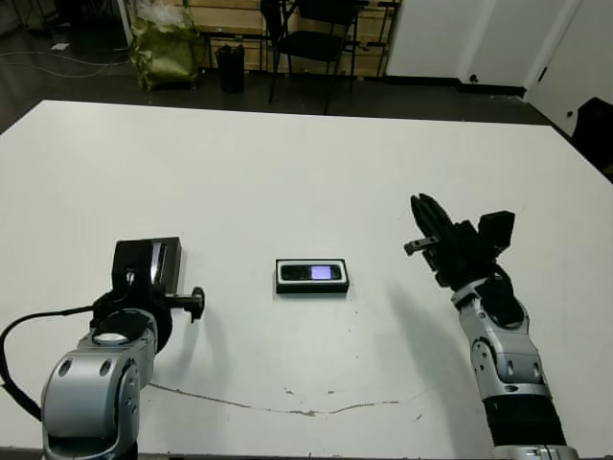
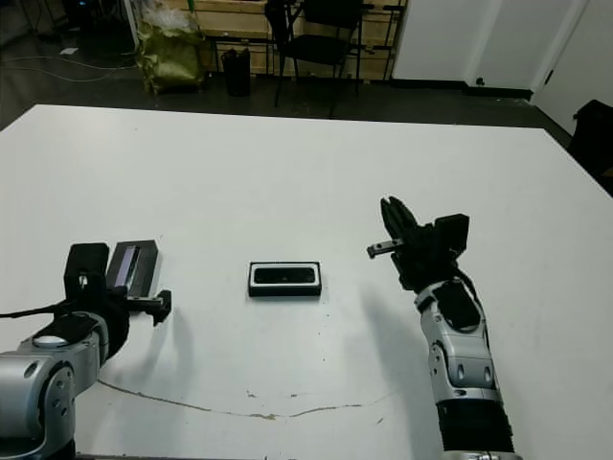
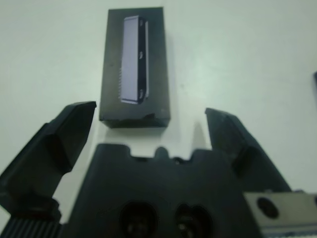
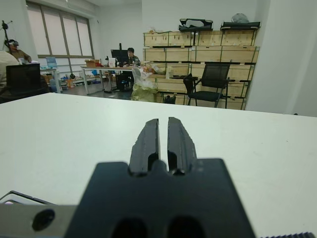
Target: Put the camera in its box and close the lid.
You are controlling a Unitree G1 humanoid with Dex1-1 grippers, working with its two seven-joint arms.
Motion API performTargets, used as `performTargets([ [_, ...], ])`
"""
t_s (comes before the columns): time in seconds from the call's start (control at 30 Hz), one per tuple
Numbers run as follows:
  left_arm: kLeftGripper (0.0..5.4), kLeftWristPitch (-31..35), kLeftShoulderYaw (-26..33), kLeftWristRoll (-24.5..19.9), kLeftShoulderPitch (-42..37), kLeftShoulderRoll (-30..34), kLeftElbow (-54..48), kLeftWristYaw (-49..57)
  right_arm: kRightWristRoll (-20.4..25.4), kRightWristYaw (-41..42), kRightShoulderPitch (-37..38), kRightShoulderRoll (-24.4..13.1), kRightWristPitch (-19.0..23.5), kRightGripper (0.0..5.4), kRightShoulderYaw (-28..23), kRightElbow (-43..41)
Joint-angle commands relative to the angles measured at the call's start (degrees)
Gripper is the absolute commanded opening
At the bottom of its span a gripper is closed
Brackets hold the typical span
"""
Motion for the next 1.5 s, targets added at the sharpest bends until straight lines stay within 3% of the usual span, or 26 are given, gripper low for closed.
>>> performTargets([
  [0.03,5.38,-2.4,-0.5,0.3,1.3,1.5,2.1,-0.1,0.0,0.0,0.6,-0.4,0.7,0.00,-0.2,0.2],
  [0.6,5.38,-6.5,-0.3,0.4,0.4,3.2,8.6,-0.1,0.0,-0.2,0.7,-0.3,1.0,0.00,-0.4,0.0],
  [0.67,5.38,-8.1,0.2,0.1,0.6,3.1,9.6,-0.4,0.1,0.4,0.4,-0.2,-0.5,0.00,-0.5,1.3],
  [0.8,5.38,-13.4,0.6,-0.2,1.5,2.7,12.9,-0.8,0.5,-0.2,0.7,-0.2,1.5,0.00,-0.4,-0.5],
  [0.93,5.38,-15.5,-1.0,0.4,1.8,3.9,14.6,-0.8,0.0,-0.3,0.6,-0.5,0.9,0.00,-0.3,0.1],
  [1.07,5.38,-14.1,-0.4,0.6,1.1,3.2,15.1,0.0,-0.1,0.4,0.4,-0.6,-1.1,0.00,-0.6,2.0],
  [1.2,5.38,-14.9,-0.3,0.8,1.2,3.0,15.5,0.5,0.4,-0.3,0.7,-0.6,1.9,0.00,-0.3,-0.6],
  [1.4,5.38,-14.1,-0.3,1.0,0.8,3.3,16.8,0.8,0.6,0.9,0.2,-0.4,-1.9,0.00,-0.9,2.9],
  [1.5,5.38,-14.1,1.3,0.7,0.5,2.1,17.6,1.2,0.6,0.6,0.5,-0.4,-0.9,0.00,-0.7,1.3],
])
